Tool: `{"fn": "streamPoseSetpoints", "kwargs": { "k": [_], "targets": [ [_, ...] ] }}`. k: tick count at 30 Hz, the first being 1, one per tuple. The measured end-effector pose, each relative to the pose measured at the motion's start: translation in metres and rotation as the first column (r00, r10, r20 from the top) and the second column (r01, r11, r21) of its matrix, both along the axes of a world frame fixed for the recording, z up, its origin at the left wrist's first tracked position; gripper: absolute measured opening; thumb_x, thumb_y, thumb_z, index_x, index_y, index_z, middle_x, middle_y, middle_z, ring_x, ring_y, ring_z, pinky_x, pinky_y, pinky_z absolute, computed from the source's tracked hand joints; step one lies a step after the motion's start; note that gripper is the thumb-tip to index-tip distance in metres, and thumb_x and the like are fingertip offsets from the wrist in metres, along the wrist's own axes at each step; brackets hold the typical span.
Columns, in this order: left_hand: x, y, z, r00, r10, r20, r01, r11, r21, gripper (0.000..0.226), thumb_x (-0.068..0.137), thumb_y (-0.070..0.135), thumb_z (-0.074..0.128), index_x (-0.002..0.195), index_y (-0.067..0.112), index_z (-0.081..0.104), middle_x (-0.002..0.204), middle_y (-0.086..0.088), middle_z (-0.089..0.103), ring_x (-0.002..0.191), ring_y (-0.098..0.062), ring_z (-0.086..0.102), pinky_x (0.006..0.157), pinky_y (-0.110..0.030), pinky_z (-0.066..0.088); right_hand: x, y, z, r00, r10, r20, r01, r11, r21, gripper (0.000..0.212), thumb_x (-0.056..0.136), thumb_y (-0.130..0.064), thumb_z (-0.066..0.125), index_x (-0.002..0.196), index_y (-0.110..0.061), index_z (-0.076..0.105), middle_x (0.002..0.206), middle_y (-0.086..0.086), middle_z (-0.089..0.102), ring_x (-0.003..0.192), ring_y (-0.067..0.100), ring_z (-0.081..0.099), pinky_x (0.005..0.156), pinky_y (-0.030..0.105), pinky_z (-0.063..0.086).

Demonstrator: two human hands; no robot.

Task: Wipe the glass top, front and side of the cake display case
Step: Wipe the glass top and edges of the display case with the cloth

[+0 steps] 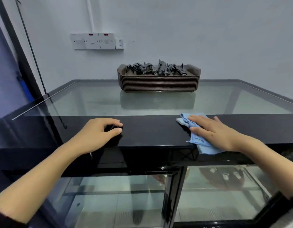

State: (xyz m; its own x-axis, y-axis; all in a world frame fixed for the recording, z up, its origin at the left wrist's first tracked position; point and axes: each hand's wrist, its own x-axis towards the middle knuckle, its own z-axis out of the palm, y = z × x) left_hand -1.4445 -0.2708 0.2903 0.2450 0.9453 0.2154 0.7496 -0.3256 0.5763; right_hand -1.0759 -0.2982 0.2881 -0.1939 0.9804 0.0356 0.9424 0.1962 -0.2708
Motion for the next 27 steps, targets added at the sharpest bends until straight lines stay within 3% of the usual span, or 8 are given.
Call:
{"fn": "streamPoseSetpoints", "kwargs": {
  "k": [3,7,10,13,16,19,23,27],
  "targets": [
    [-0.034,0.005,0.008,0.98,0.077,0.181,-0.074,0.997,-0.023,0.01,0.089,0.029,0.068,0.093,0.031,0.077,0.095,0.022,0.074,0.095,0.008,0.064,0.083,-0.011,0.04,0.04,0.036,0.002,0.972,-0.233,0.016,0.233,0.972,0.016,0.046,0.101,-0.047,0.033,0.141,-0.027,0.042,0.149,0.0,0.044,0.138,0.022,0.038,0.117,0.05,0.011],
    [-0.058,0.053,0.01,0.952,0.22,0.213,-0.23,0.973,0.024,0.013,0.091,0.022,0.066,0.1,0.021,0.075,0.097,0.01,0.072,0.091,-0.002,0.063,0.08,-0.014,0.04,0.025,0.108,-0.001,0.866,-0.468,0.178,0.46,0.884,0.088,0.058,0.094,-0.05,0.024,0.128,-0.01,0.05,0.142,0.017,0.048,0.13,0.033,0.043,0.112,0.055,0.023],
    [-0.059,0.11,0.01,0.959,0.265,0.099,-0.268,0.963,0.017,0.024,0.092,0.022,0.064,0.113,0.014,0.07,0.117,-0.008,0.07,0.114,-0.022,0.061,0.097,-0.03,0.042,-0.042,0.141,-0.005,0.908,-0.287,0.306,0.277,0.958,0.077,0.058,0.095,-0.054,0.02,0.131,-0.018,0.047,0.148,0.014,0.039,0.134,0.032,0.038,0.11,0.058,0.02],
    [-0.047,0.154,0.013,0.962,0.269,-0.044,-0.269,0.963,-0.002,0.038,0.093,0.028,0.062,0.127,0.012,0.062,0.132,-0.015,0.061,0.124,-0.029,0.054,0.104,-0.034,0.038,-0.101,0.114,-0.006,0.974,0.01,0.225,-0.029,0.996,0.084,0.07,0.094,-0.057,0.013,0.142,-0.013,0.038,0.151,0.008,0.034,0.139,0.027,0.03,0.116,0.046,0.018],
    [-0.029,0.168,0.004,0.976,0.186,-0.112,-0.192,0.98,-0.052,0.047,0.095,0.036,0.058,0.137,0.014,0.054,0.145,-0.008,0.051,0.135,-0.026,0.045,0.11,-0.034,0.031,-0.092,0.055,-0.009,0.966,0.2,0.165,-0.212,0.975,0.064,0.063,0.1,-0.054,0.015,0.156,-0.025,0.01,0.163,-0.012,0.005,0.151,0.009,0.0,0.123,0.038,-0.004],
    [-0.023,0.177,-0.005,0.975,0.124,-0.184,-0.131,0.991,-0.025,0.047,0.097,0.042,0.05,0.137,0.018,0.052,0.149,-0.003,0.046,0.14,-0.021,0.039,0.117,-0.042,0.025,-0.032,0.064,-0.005,0.967,0.064,0.246,-0.072,0.997,0.026,0.062,0.098,-0.056,0.011,0.155,-0.034,0.003,0.161,-0.022,-0.001,0.148,-0.002,-0.005,0.12,0.046,-0.015],
    [-0.028,0.183,-0.006,0.967,0.111,-0.229,-0.114,0.993,0.0,0.05,0.096,0.05,0.046,0.138,0.024,0.05,0.152,-0.001,0.042,0.143,-0.018,0.034,0.118,-0.05,0.02,-0.005,0.144,-0.008,0.939,-0.296,0.174,0.287,0.955,0.07,0.057,0.098,-0.046,0.021,0.145,-0.015,0.033,0.158,0.001,0.026,0.147,0.019,0.021,0.118,0.059,0.004],
    [-0.025,0.183,-0.01,0.958,0.119,-0.262,-0.116,0.993,0.029,0.051,0.097,0.051,0.042,0.141,0.025,0.047,0.154,-0.003,0.038,0.144,-0.019,0.032,0.119,-0.05,0.018,-0.067,0.206,-0.008,0.907,-0.395,0.147,0.392,0.918,0.05,0.062,0.098,-0.041,0.022,0.147,-0.003,0.028,0.155,0.016,0.029,0.142,0.034,0.025,0.117,0.051,0.015]
  ]
}}
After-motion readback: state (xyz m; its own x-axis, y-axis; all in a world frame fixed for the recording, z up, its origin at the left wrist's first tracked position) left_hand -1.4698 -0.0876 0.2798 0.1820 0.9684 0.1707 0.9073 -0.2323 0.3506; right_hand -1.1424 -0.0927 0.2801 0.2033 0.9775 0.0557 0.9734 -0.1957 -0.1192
